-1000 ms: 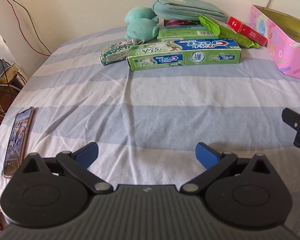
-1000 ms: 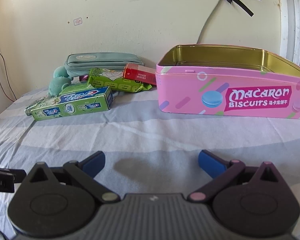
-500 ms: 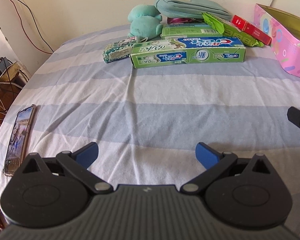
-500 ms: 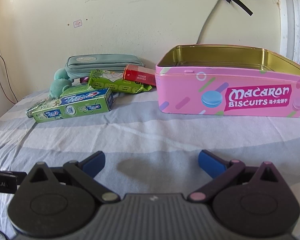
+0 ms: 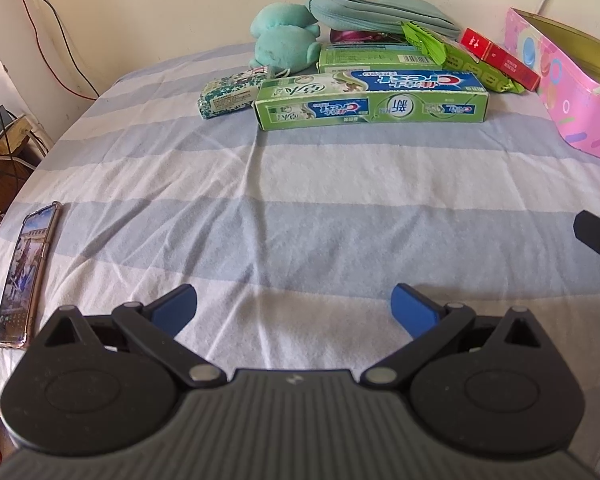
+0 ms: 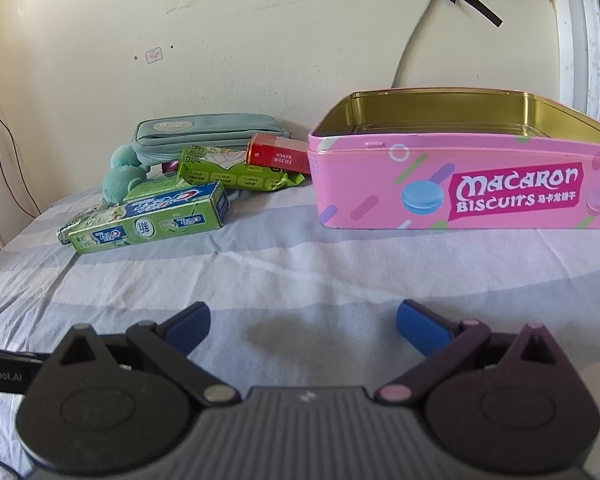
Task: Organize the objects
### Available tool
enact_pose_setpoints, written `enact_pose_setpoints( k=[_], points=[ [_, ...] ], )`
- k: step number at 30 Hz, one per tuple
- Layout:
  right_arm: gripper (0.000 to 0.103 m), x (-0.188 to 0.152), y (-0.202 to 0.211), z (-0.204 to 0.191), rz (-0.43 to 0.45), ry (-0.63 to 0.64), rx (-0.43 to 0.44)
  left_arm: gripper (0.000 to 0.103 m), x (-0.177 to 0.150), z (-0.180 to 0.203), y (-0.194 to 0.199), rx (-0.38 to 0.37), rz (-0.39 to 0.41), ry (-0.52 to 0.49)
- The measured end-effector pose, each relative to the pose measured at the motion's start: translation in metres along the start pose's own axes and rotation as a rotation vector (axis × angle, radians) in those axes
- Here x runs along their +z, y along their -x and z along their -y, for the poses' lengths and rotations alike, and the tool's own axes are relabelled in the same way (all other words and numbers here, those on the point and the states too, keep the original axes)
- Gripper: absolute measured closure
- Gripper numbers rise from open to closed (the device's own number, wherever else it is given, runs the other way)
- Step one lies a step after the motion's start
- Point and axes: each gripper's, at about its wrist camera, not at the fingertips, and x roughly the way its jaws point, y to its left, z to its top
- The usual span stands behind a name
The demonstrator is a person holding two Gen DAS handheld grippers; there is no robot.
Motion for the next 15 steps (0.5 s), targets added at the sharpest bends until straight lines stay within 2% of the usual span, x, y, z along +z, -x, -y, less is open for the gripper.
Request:
enact_pose_setpoints(
  k=[4,8,15],
  points=[
    [0.0,0.0,0.0,0.0,0.0,0.0,0.001,0.0,-0.002,-0.006,-0.002,-0.029,-0.011,0.034],
    [0.0,0.0,0.0,0.0,0.003,-0.006,0.004,0.0,-0.009,-0.024,-0.008,-0.116,-0.038,0.166],
    [0.0,0.0,0.0,0.0,0.008,-0.013,0.007,0.0,-0.017,-0.024,-0.003,-0.151,0.008,0.114]
  ],
)
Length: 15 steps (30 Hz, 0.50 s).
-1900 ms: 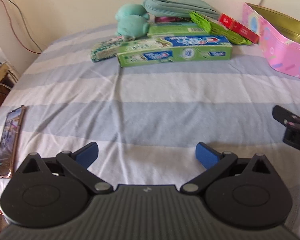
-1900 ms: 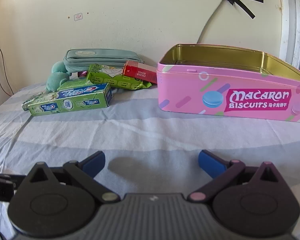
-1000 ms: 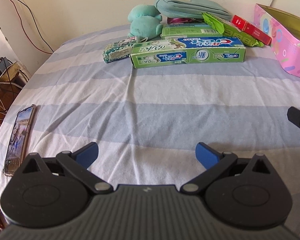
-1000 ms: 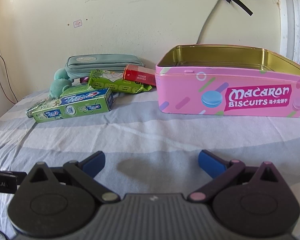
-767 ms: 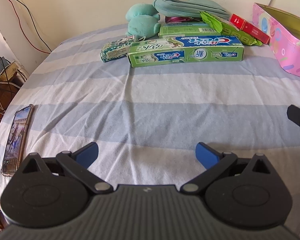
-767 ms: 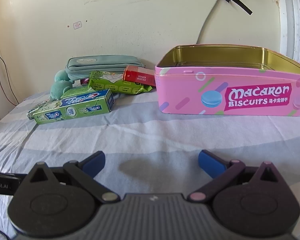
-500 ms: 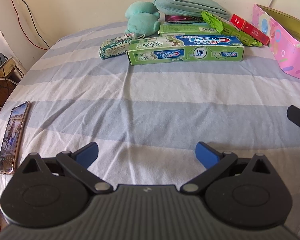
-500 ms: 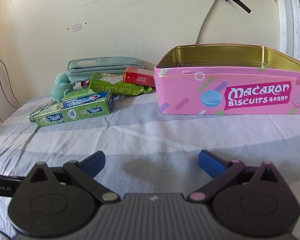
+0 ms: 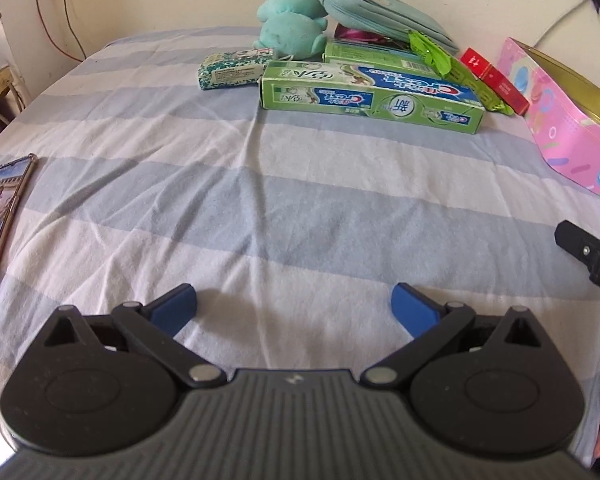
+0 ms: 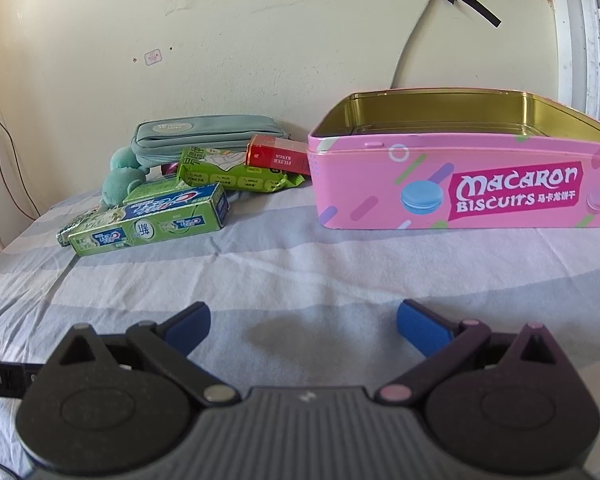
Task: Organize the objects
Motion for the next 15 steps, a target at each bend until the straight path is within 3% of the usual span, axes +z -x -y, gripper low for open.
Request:
enact_pose_setpoints(
  k=[6,12,15],
  points=[
    [0.0,0.0,0.002,0.004,0.016,-0.028,0.016,0.0,0.005,-0.017,-0.002,-0.046,0.052,0.007],
    [0.0,0.005,-0.005,-0.006,-0.004,0.03,0.014,0.0,0.015,-0.034,-0.001,-0.036,0.197,0.012],
    [0.006,0.01,-0.011,-0.011,-0.01,0.051,0.031,0.0,0.021,-0.039,-0.004,-0.051,0.245,-0.006]
  ],
)
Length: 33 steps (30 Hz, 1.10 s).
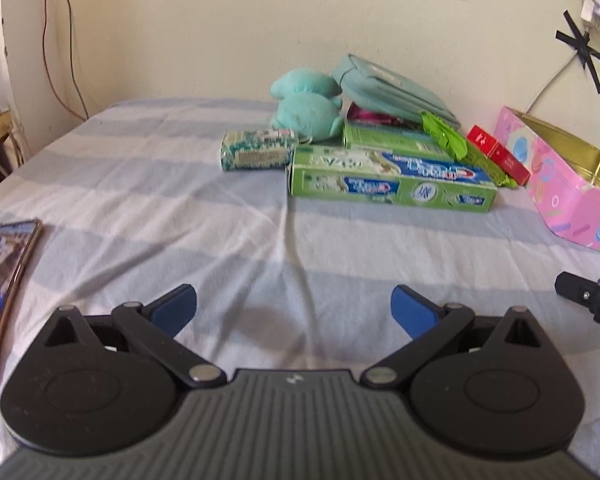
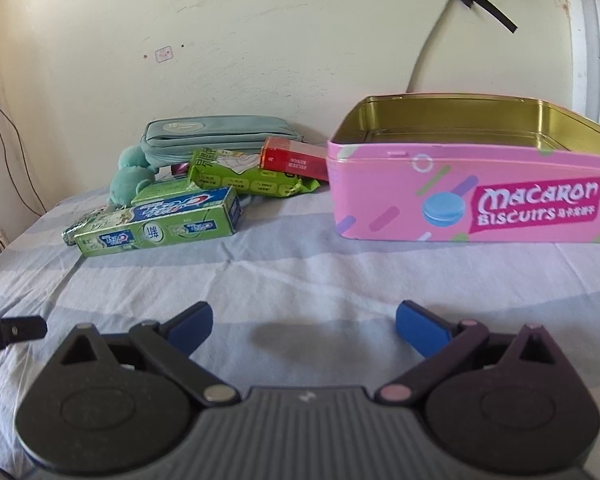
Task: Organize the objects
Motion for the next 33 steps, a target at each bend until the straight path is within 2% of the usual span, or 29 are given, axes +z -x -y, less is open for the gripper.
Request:
enact_pose_setpoints(
  k=[4,6,9,12,14,16,18,33],
  points=[
    [0.012,0.008,-0.01,-0.013,-0.015,0.06,0.018,0.0,0.005,-0.002,-0.006,0.022,0.072,-0.057],
    [0.014,0.01,-0.013,-0.022,-0.008,0.098,0.022,0.0,0.007,-0.004,-0.01,0.022,0.084,-0.071],
    [0.014,0.012,-0.017,-0.034,-0.002,0.156,0.026,0.0,0.008,-0.009,-0.017,0.017,0.066,-0.067],
    [0.013,0.008,-0.026,-0.039,-0.046,0.176,0.036,0.0,0.003,-0.013,-0.022,0.012,0.044,-0.058],
    [0.011,0.007,-0.028,-0.041,-0.053,0.184,0.041,0.0,-0.002,-0.014,-0.025,0.009,0.026,-0.065],
    [0.004,0.006,-0.028,-0.041,-0.067,0.189,0.054,0.0,-0.007,-0.017,-0.028,-0.004,-0.002,-0.055],
    [0.0,0.005,-0.028,-0.042,-0.077,0.201,0.054,0.0,-0.01,-0.018,-0.027,-0.007,0.011,-0.047],
    [0.0,-0.002,-0.02,-0.044,-0.079,0.256,0.063,0.0,-0.011,-0.02,-0.026,-0.018,0.017,-0.051]
  ],
)
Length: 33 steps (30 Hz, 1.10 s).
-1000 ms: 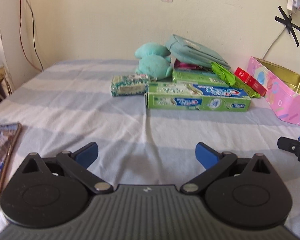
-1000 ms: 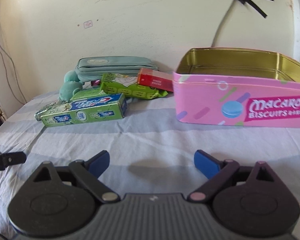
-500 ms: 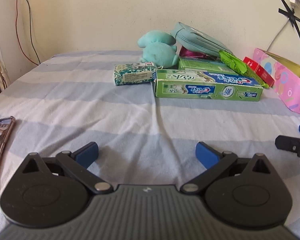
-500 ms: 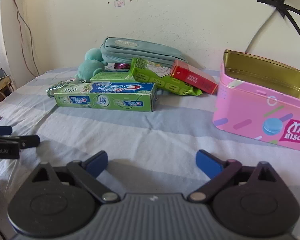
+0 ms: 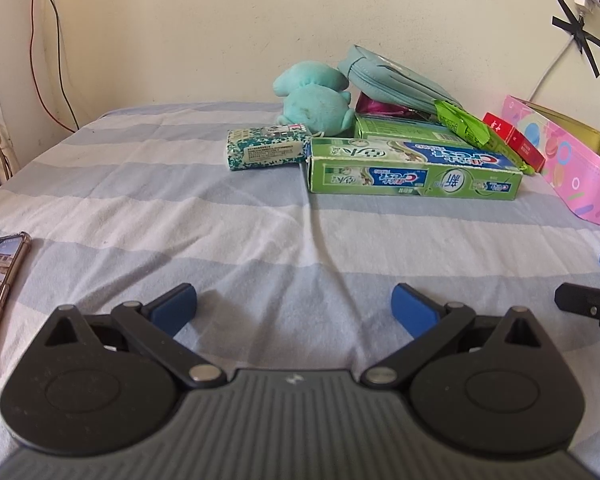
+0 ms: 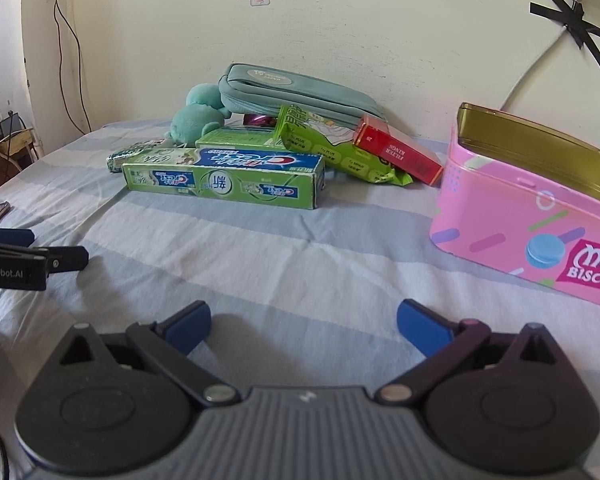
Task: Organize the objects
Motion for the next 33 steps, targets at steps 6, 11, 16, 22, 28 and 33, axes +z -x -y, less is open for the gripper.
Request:
enact_pose_setpoints(
  k=[6,11,16,22,28,33],
  points=[
    [0.007,0.006,-0.001,0.006,0.034,-0.028,0.031,0.0,0.022,-0.016,0.0,-0.069,0.015,0.08],
    [0.022,0.032,-0.014,0.001,0.098,0.045,0.03,0.0,0.061,-0.023,-0.014,-0.155,0.073,0.121],
    [0.028,0.049,-0.037,-0.009,0.098,0.111,0.06,0.007,0.081,-0.016,-0.04,-0.224,0.052,0.148],
    [0.014,0.06,-0.065,-0.015,0.078,0.175,0.053,0.007,0.084,-0.013,-0.073,-0.25,-0.025,0.195],
    [0.029,0.063,-0.074,-0.015,0.048,0.167,0.117,0.017,0.08,0.004,-0.076,-0.275,-0.032,0.185],
    [0.032,0.054,-0.056,-0.009,0.053,0.098,0.132,0.02,0.073,0.009,-0.058,-0.287,-0.044,0.172]
  ],
)
